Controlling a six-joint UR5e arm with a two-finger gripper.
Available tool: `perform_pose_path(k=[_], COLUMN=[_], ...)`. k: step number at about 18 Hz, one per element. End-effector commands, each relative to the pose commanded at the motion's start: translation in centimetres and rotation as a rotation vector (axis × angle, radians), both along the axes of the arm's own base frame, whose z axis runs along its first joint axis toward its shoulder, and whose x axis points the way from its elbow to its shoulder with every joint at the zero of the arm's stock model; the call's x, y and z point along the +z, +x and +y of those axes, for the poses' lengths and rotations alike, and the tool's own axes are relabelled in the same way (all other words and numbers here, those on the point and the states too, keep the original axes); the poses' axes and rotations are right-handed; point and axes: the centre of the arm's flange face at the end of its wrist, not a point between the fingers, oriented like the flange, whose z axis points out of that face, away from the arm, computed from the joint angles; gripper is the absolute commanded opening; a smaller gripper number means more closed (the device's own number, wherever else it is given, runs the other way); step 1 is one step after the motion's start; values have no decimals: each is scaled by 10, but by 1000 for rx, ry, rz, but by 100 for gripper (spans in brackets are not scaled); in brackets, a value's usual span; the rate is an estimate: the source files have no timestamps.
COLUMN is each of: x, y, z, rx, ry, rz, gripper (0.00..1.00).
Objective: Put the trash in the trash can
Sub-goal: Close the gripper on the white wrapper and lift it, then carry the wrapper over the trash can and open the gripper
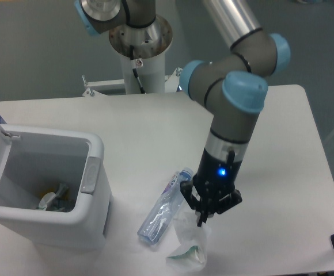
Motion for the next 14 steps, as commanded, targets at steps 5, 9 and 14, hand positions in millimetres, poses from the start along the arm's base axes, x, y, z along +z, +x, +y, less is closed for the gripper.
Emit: perform_pose_path(k=[5, 9, 14], x=[73, 106, 90], y=[56, 113, 180], z=[-7, 2, 2], rx=[-96, -193, -264], ry=[134, 197, 170], rz=[-12, -9, -49], gripper=[0, 0, 0])
